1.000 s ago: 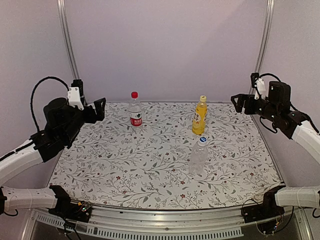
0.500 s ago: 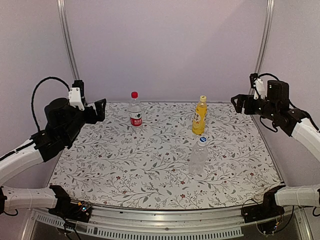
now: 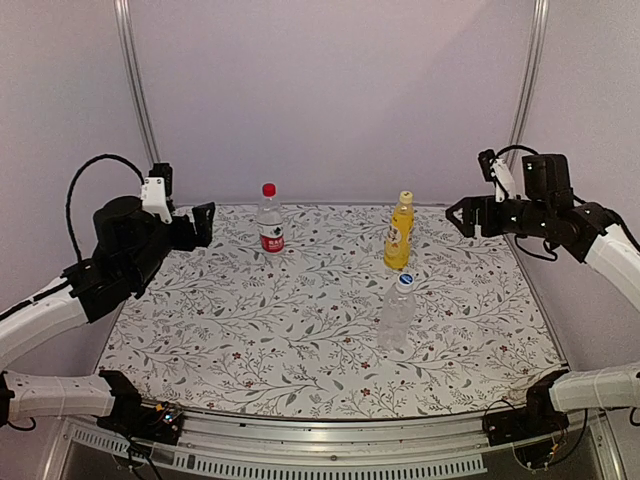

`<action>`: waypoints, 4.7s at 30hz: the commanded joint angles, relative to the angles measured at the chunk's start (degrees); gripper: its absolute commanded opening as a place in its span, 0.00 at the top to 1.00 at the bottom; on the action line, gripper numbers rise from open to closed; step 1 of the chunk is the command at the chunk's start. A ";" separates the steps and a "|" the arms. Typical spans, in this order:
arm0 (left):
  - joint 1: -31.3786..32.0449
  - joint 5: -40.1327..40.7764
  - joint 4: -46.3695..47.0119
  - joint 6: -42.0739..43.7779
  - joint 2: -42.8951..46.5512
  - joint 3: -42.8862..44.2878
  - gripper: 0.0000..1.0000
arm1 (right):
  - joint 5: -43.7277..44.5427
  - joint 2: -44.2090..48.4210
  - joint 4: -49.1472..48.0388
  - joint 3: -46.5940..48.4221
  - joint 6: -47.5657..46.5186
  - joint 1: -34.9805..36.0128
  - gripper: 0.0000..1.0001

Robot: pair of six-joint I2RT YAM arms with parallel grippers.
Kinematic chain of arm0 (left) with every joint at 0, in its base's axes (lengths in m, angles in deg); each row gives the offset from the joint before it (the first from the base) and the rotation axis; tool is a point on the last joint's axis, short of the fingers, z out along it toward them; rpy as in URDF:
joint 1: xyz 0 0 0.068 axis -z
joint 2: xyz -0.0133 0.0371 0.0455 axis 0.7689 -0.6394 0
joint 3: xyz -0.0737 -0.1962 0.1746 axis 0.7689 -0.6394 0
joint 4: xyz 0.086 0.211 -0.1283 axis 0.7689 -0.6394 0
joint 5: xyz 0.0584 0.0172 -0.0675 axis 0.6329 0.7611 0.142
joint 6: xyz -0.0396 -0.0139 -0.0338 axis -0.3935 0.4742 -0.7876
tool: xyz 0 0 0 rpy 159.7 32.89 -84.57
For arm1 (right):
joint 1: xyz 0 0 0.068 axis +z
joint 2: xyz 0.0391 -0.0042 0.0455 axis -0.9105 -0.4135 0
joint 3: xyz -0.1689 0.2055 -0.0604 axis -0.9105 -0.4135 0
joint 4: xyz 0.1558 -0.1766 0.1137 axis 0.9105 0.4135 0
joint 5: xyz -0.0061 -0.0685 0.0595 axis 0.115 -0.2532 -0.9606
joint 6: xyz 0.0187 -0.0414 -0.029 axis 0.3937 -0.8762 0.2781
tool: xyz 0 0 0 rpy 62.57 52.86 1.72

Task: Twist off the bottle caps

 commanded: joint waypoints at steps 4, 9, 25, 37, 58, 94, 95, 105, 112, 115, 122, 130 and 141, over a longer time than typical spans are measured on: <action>0.79 -1.58 -0.63 -0.24 -0.62 -0.03 0.00 | -2.78 -2.69 10.34 5.15 -2.02 14.03 0.01; 0.77 -2.06 -0.74 -0.49 -1.74 -0.05 0.00 | -2.04 -5.50 14.20 6.22 -1.38 22.76 0.08; 0.86 -4.06 -0.56 -0.20 -3.63 0.65 0.00 | -1.04 -16.37 18.30 8.93 -1.08 27.72 0.47; 0.99 -4.65 -0.65 -0.42 -3.84 0.44 0.00 | 0.64 -16.25 19.89 9.84 -0.62 27.76 0.67; 12.69 -33.44 5.02 9.12 -8.19 -0.86 0.00 | -7.27 -22.44 8.45 24.46 -5.10 27.76 1.00; 17.67 -33.60 13.64 23.70 -24.75 5.06 0.44 | -21.63 -28.51 2.41 30.78 -3.32 27.67 1.00; 17.72 -33.45 13.85 23.53 -24.68 4.87 0.46 | -21.52 -28.59 2.36 30.78 -3.34 27.66 1.00; 17.73 -32.99 18.13 16.52 -24.36 3.43 0.56 | -20.12 -28.82 -2.62 28.67 -0.48 27.61 0.37; 17.71 -34.63 26.80 6.99 -25.14 0.29 0.57 | -14.87 -24.96 -17.72 22.13 5.97 27.61 0.16; 17.78 -35.25 28.56 4.41 -25.74 -0.09 0.58 | -14.21 -24.67 -20.67 21.43 7.34 27.59 0.20; 17.84 -36.49 30.17 2.42 -27.50 -0.14 0.59 | -16.24 -24.88 -25.96 20.31 9.43 27.63 0.24; 18.00 -36.59 30.29 1.90 -28.19 0.29 0.61 | -17.16 -25.86 -26.31 20.58 10.14 27.59 0.36; 18.02 -36.35 30.12 2.44 -27.61 0.30 0.62 | -17.87 -27.18 -25.57 20.22 10.36 27.60 0.37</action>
